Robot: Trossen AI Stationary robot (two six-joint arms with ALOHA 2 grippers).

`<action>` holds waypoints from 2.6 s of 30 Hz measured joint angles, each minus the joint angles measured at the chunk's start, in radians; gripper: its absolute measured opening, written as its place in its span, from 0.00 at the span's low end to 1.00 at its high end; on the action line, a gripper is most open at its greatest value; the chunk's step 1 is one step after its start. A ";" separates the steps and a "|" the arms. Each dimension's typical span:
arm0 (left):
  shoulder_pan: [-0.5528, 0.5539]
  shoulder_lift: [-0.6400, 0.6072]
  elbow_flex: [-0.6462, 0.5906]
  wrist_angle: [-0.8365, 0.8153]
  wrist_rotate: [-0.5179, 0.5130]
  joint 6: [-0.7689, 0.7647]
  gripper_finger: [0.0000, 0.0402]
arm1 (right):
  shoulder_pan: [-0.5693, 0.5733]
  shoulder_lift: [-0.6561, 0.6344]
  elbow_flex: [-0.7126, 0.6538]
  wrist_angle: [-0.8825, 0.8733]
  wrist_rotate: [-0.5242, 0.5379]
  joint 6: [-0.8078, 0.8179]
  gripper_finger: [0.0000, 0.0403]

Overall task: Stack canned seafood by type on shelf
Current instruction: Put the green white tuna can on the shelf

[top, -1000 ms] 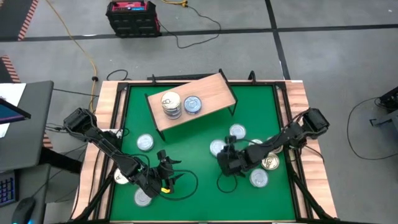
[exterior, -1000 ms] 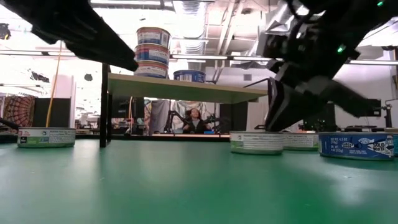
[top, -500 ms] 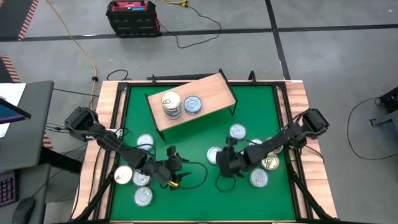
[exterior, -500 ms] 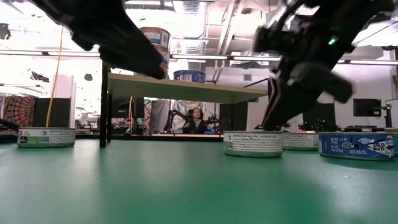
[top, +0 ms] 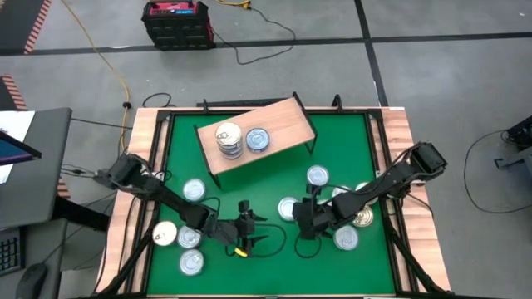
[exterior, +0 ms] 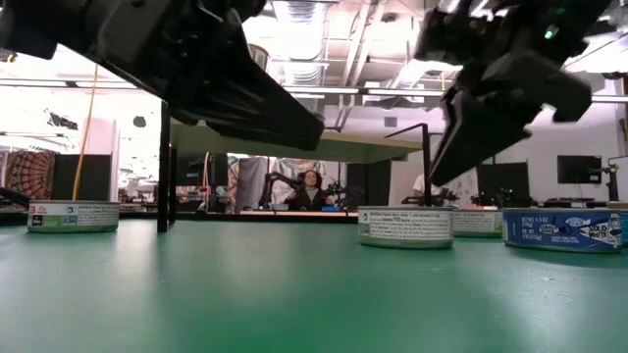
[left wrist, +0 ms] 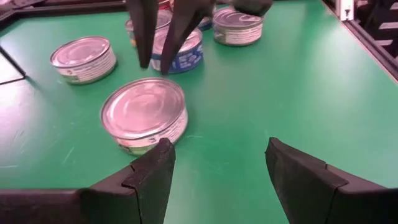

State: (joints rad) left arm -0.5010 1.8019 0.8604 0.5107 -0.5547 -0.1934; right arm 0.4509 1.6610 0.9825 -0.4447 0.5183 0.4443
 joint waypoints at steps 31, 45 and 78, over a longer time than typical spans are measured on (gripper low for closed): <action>0.097 0.129 0.000 0.242 0.204 0.050 0.60 | -0.129 -0.122 -0.443 0.626 -0.149 0.087 0.30; 0.109 0.083 0.000 0.142 0.172 0.092 0.60 | -0.146 -0.102 -0.447 0.551 -0.168 0.149 0.26; 0.096 0.076 0.000 0.106 0.319 0.142 0.60 | 0.006 -0.151 -0.229 0.328 -0.048 -0.076 0.25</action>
State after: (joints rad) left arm -0.4053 1.8778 0.8608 0.6164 -0.2356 -0.0517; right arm 0.4569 1.5101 0.7540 -0.1170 0.4699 0.3685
